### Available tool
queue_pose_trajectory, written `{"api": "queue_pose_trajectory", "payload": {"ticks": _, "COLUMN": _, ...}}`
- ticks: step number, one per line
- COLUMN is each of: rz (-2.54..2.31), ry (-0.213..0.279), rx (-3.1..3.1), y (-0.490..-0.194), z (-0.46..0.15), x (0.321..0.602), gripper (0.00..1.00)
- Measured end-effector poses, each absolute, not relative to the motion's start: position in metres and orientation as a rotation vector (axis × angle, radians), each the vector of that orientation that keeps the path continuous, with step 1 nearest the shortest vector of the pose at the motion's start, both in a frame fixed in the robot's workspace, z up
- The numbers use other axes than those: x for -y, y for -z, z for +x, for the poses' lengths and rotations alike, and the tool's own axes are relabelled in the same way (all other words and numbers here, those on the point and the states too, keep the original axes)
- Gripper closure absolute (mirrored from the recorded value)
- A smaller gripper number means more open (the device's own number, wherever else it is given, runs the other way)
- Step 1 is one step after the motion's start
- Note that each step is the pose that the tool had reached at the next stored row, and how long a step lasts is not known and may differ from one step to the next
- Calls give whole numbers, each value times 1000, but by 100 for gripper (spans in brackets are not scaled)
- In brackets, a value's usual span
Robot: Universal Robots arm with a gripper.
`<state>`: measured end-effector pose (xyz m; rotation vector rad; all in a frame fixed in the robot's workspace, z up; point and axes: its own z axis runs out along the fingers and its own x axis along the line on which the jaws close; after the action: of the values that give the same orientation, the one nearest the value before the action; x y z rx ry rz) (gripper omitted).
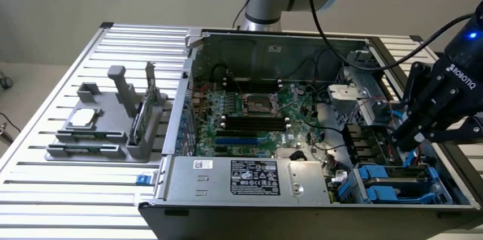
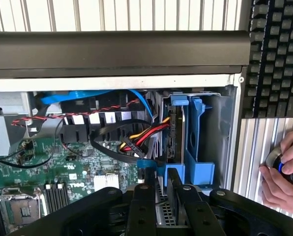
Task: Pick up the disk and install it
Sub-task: 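Insert the second disk wire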
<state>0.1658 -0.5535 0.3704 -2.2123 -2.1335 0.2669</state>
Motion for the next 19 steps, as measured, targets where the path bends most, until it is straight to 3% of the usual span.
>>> {"api": "queue_pose_trajectory", "payload": {"ticks": 6, "rz": -2206, "ry": -267, "rx": 2140, "y": -367, "z": 167, "x": 554, "gripper": 77}}
{"api": "queue_pose_trajectory", "payload": {"ticks": 7, "rz": -2205, "ry": -267, "rx": 2142, "y": -366, "z": 167, "x": 554, "gripper": 84}}
{"api": "queue_pose_trajectory", "payload": {"ticks": 19, "rz": -2191, "ry": -269, "rx": 2154, "y": -360, "z": 167, "x": 562, "gripper": 84}}
